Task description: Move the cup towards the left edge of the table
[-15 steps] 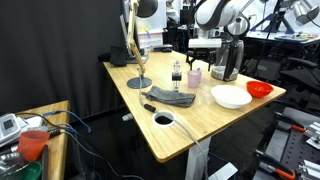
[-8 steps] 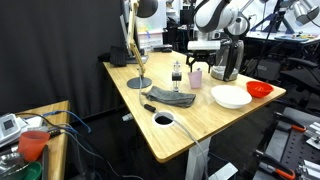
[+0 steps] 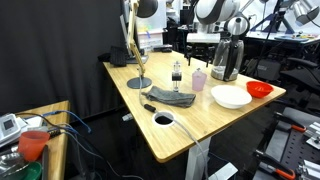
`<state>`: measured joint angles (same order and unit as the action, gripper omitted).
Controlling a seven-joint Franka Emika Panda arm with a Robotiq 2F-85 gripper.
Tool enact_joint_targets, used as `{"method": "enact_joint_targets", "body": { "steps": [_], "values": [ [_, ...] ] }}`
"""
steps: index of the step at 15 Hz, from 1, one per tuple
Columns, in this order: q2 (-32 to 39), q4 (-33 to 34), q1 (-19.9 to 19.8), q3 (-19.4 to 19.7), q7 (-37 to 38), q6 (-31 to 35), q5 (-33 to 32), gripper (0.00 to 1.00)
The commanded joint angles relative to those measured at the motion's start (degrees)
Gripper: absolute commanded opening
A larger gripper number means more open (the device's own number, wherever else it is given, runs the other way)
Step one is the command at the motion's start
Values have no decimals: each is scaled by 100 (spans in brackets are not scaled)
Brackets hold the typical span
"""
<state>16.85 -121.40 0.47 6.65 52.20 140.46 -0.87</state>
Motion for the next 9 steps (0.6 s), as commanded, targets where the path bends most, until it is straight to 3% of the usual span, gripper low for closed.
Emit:
{"method": "enact_joint_targets", "body": {
  "steps": [1,9],
  "values": [
    [-376,-372,27,8,-115,58,33,100],
    [-987,-1044,-77,-103,-534,-150,237,100]
  ]
}}
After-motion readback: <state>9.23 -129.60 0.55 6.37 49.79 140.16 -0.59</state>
